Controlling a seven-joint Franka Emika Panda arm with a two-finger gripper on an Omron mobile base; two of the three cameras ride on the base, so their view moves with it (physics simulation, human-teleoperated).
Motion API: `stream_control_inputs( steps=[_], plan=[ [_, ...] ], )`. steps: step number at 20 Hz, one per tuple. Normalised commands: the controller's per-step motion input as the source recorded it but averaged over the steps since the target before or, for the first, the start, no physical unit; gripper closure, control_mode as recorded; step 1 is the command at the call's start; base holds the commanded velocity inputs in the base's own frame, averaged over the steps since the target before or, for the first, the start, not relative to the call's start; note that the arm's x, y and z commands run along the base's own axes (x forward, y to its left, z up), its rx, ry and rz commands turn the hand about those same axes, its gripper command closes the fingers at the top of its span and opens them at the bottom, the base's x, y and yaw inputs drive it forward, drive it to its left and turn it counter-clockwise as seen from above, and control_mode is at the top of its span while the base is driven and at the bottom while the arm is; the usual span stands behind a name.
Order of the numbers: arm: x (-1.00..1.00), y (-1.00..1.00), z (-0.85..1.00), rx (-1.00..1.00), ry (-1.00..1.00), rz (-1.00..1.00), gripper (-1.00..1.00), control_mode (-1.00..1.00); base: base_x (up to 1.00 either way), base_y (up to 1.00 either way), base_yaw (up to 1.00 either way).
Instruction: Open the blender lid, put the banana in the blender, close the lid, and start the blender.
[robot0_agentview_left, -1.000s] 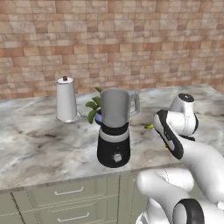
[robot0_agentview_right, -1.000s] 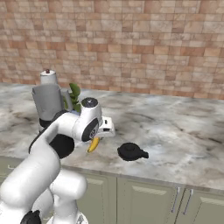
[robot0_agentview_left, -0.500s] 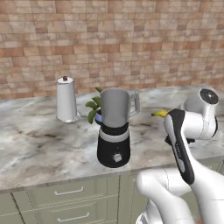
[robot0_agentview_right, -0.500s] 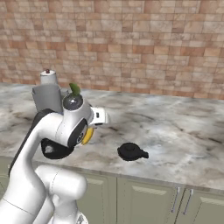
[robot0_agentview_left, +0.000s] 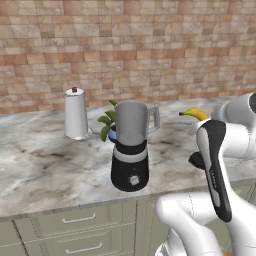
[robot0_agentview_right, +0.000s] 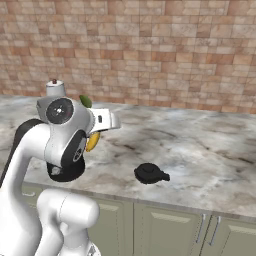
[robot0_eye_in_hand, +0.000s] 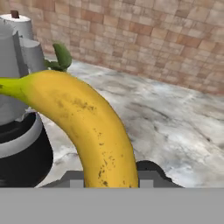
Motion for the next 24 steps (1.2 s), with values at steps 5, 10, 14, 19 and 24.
stream_control_inputs(
  steps=[5, 10, 14, 19, 24],
  plan=[
    [-0.24, 0.16, 0.84, -0.03, -0.14, -0.03, 1.0, -1.0, 0.0, 0.0, 0.0],
    [-0.21, 0.47, 0.65, -0.02, -0.15, -0.01, 1.0, -1.0, 0.0, 0.0, 0.0],
    [-0.1, 0.56, 0.31, 0.0, -0.15, 0.0, 1.0, -1.0, 0.0, 0.0, 0.0],
    [0.0, 0.56, 0.1, 0.0, -0.16, 0.0, 1.0, -1.0, 0.0, 0.0, 0.0],
    [0.02, 0.38, 0.16, 0.0, -0.22, 0.0, 1.0, -1.0, 0.0, 0.0, 0.0]
  ],
)
